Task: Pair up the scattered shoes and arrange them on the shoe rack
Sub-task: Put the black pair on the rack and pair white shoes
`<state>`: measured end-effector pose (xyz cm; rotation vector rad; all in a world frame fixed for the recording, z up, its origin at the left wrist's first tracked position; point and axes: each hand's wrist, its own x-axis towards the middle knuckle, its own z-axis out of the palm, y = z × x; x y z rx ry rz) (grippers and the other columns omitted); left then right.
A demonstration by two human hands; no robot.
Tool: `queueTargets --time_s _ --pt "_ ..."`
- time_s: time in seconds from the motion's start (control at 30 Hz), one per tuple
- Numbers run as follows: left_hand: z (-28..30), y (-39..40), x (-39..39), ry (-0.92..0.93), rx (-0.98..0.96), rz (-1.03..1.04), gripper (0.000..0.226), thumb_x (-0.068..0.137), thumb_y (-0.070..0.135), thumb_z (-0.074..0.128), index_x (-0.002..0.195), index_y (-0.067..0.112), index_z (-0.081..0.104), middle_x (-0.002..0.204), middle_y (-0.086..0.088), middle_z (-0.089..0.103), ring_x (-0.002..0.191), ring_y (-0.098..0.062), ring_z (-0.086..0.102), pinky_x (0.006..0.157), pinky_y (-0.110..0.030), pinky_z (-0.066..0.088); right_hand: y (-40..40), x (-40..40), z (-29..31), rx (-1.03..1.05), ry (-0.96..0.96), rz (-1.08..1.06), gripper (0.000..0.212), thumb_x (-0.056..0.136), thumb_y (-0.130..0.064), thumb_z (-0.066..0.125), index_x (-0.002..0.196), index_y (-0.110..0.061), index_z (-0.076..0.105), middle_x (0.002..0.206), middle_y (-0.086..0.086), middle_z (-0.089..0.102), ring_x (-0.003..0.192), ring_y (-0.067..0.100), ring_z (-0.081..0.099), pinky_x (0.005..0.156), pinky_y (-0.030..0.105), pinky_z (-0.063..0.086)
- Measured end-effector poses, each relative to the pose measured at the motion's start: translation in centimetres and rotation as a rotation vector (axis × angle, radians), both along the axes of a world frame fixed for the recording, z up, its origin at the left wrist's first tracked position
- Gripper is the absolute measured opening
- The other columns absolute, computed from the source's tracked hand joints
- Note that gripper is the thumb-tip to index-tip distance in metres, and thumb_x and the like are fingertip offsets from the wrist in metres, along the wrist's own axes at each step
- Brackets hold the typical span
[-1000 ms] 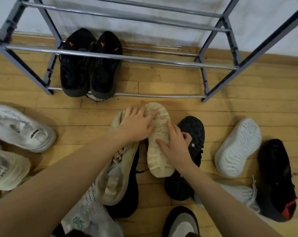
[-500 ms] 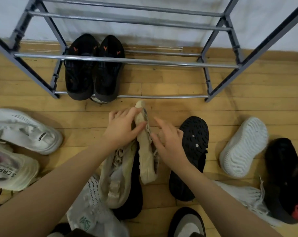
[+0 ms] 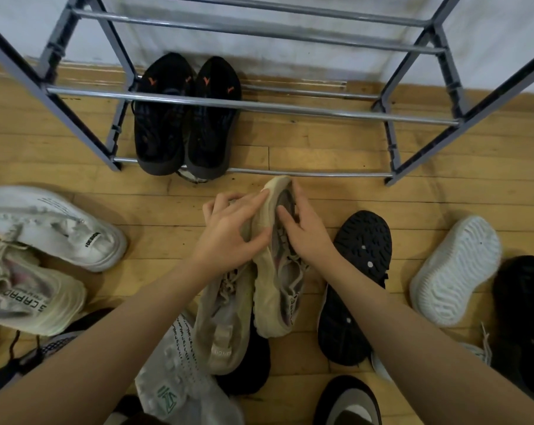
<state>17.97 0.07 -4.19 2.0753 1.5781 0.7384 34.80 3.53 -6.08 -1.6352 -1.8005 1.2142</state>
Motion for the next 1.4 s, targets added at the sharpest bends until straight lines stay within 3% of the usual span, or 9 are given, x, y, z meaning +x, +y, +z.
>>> queueTargets --time_s 0.27,0.4,0.5,0.57,0.67,0.8,1.03,1.2,1.4 --pt "1.1 -0.5 1.4 -0.024 0.065 -0.105 0.056 0.090 0.038 0.043 0.140 0.012 0.037 0.122 -0.007 0.046 0.099 -0.002 0.040 0.090 -0.032 0.033 -2.9 2.9 2.7 0.263 -0.064 -0.106 0.056 0.093 -0.046 0.038 0.144 -0.042 0.016 0.105 -0.017 0.043 0.098 0.017 0.052 0.092 0.056 0.041" --pt "2.2 -0.2 4.0 -0.132 0.086 -0.149 0.055 0.092 0.033 0.042 0.140 0.007 0.037 0.121 -0.013 0.046 0.095 -0.010 0.048 0.087 -0.034 0.047 -3.6 4.8 4.2 0.370 -0.084 -0.216 0.054 0.094 -0.041 0.041 0.144 -0.035 0.023 0.101 -0.006 0.049 0.085 0.013 0.050 0.085 0.055 0.043" --pt "2.9 0.0 5.6 -0.209 0.043 -0.197 0.057 0.091 0.033 0.041 0.141 0.005 0.034 0.125 -0.014 0.043 0.091 -0.010 0.049 0.087 -0.022 0.045 -3.6 6.5 5.0 0.441 -0.176 -0.234 0.053 0.094 -0.041 0.040 0.145 -0.031 0.027 0.110 -0.001 0.052 0.089 0.015 0.053 0.085 0.050 0.044" --pt "2.6 0.1 6.4 -0.164 -0.023 -0.184 0.056 0.093 0.035 0.040 0.143 0.009 0.032 0.131 -0.011 0.040 0.097 -0.011 0.049 0.094 -0.029 0.043 -3.8 7.1 4.9 0.408 -0.291 -0.221 0.052 0.097 -0.037 0.042 0.146 -0.029 0.026 0.115 0.000 0.051 0.097 0.017 0.052 0.090 0.039 0.035" --pt "0.9 0.9 6.9 0.125 -0.189 -0.088 0.052 0.096 0.041 0.033 0.144 0.021 0.028 0.143 -0.002 0.034 0.118 -0.020 0.043 0.103 -0.044 0.032 -3.9 7.3 3.8 0.246 -0.401 -0.154 0.052 0.099 -0.037 0.037 0.147 -0.030 0.021 0.123 0.002 0.048 0.107 0.019 0.048 0.091 0.034 0.023" --pt "-0.9 0.9 6.2 0.445 -0.159 -0.082 0.060 0.091 0.051 0.013 0.137 0.024 0.043 0.140 0.002 0.046 0.125 -0.023 0.037 0.097 -0.039 0.022 -3.8 7.7 1.5 0.060 -0.604 -0.010 0.048 0.100 -0.040 0.025 0.147 -0.031 0.019 0.131 0.004 0.049 0.115 0.032 0.048 0.095 0.047 0.026" --pt "1.0 0.5 7.5 0.427 -0.081 -0.160 0.056 0.090 0.044 0.023 0.132 0.017 0.049 0.130 -0.003 0.056 0.114 -0.026 0.052 0.092 -0.041 0.034 -5.5 9.0 2.3 0.186 -0.587 -0.094 0.044 0.100 -0.037 0.034 0.143 -0.030 0.032 0.136 -0.002 0.049 0.118 0.025 0.047 0.097 0.039 0.026" --pt "3.3 0.5 11.1 0.374 -0.038 -0.251 0.046 0.095 0.035 0.032 0.137 0.018 0.042 0.138 -0.001 0.047 0.125 -0.023 0.042 0.100 -0.040 0.025 -7.4 12.2 3.7 0.282 -0.438 -0.316 0.038 0.097 -0.027 0.044 0.135 -0.020 0.048 0.119 0.002 0.059 0.105 0.024 0.056 0.092 0.040 0.038" --pt "2.4 -0.2 18.1 0.322 -0.049 -0.396 0.042 0.096 0.034 0.038 0.135 0.020 0.045 0.135 0.000 0.049 0.122 -0.024 0.043 0.100 -0.038 0.024 -11.2 19.3 3.0 0.182 -0.579 -0.445 0.040 0.096 -0.027 0.045 0.135 -0.020 0.047 0.127 0.006 0.055 0.113 0.028 0.051 0.095 0.042 0.034"
